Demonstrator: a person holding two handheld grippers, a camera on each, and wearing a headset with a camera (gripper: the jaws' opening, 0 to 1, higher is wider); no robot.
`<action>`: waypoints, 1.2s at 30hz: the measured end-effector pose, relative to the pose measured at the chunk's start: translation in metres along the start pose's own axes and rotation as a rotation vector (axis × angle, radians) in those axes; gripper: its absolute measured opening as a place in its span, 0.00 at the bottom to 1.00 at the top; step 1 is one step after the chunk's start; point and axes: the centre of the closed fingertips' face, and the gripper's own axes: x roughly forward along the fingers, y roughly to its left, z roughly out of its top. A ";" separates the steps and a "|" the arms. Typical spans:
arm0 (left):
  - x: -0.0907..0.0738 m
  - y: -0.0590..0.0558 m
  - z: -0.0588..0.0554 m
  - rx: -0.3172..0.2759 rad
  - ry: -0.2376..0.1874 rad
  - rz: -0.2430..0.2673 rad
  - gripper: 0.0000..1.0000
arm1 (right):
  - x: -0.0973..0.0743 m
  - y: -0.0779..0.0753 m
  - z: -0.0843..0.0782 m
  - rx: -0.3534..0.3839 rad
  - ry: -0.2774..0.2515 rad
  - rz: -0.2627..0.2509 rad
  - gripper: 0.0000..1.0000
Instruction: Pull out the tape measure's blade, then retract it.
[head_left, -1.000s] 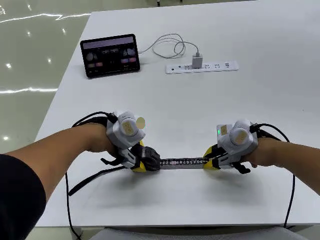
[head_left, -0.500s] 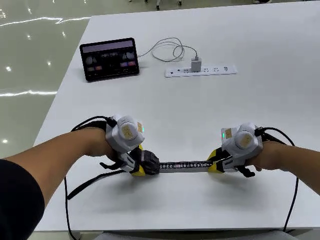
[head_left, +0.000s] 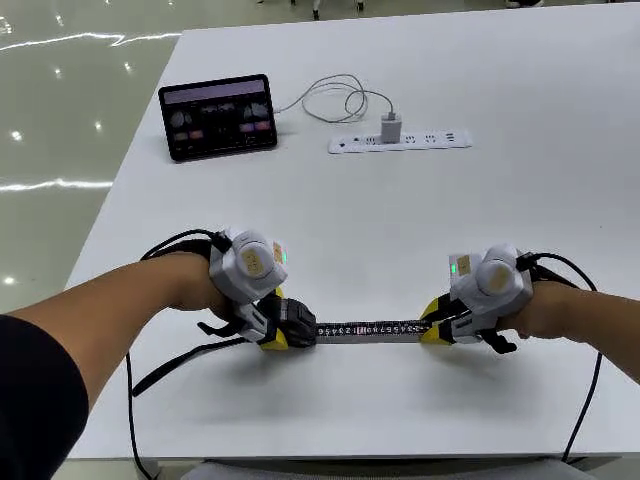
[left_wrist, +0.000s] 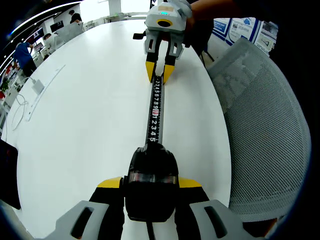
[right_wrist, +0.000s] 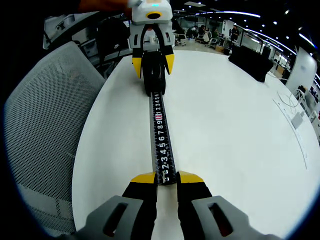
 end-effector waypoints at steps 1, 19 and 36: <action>0.000 0.000 0.000 0.000 -0.001 0.000 0.35 | 0.000 0.000 0.000 0.002 0.000 -0.001 0.10; 0.001 0.000 -0.001 -0.002 0.001 0.000 0.35 | -0.006 -0.001 -0.007 0.014 0.005 -0.010 0.10; 0.001 -0.002 0.001 -0.001 -0.003 0.004 0.35 | -0.012 -0.001 -0.015 0.016 0.011 -0.009 0.10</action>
